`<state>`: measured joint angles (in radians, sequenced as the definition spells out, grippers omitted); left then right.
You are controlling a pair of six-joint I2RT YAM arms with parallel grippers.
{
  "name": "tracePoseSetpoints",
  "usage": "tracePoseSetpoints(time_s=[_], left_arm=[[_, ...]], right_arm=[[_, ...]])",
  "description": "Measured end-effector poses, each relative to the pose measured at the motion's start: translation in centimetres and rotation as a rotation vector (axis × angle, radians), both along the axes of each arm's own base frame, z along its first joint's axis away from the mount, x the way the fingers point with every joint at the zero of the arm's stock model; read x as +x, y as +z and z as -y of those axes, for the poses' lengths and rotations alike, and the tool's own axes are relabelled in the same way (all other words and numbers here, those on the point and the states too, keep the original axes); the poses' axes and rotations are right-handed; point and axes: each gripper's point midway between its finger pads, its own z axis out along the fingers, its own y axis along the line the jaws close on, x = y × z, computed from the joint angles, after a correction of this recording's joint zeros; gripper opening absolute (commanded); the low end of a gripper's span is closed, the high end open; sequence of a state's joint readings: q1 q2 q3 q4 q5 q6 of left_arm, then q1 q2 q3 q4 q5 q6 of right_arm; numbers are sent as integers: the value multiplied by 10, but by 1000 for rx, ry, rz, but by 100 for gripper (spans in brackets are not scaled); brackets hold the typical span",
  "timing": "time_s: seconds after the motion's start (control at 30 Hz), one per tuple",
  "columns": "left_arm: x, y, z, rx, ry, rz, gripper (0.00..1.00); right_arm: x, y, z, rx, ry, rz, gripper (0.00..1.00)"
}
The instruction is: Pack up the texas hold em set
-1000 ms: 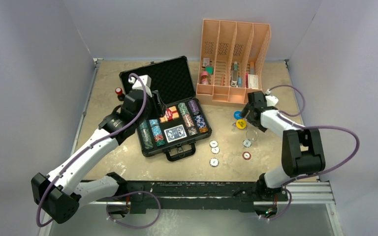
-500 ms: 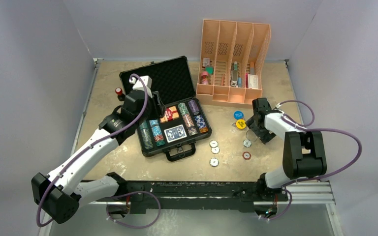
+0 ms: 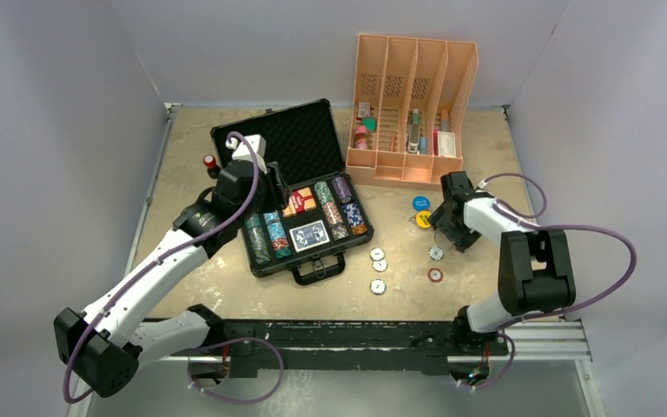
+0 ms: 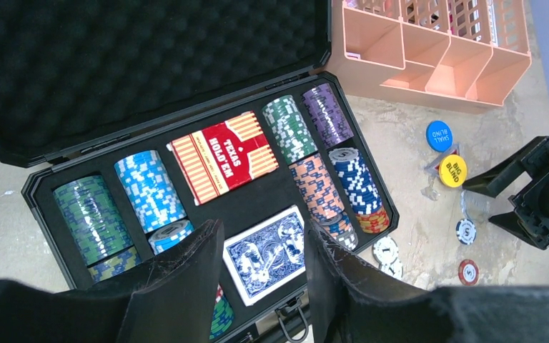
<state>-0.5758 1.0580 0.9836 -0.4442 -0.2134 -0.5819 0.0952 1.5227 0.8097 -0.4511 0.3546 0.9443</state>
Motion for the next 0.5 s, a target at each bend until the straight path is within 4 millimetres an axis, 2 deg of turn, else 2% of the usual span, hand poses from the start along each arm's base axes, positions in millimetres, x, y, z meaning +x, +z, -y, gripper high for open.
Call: tracePoseSetpoints(time_s=[0.1,0.37,0.5], left_arm=[[0,0,-1,0,2,0,45],[1,0,-1,0,5,0,44],[1,0,-2,2,9,0,44]], right_arm=[[-2,0,-12,24,36,-6,80],[-7,0,-16,15,56,-9,57],[-6,1,-16,-13,59,-4,56]])
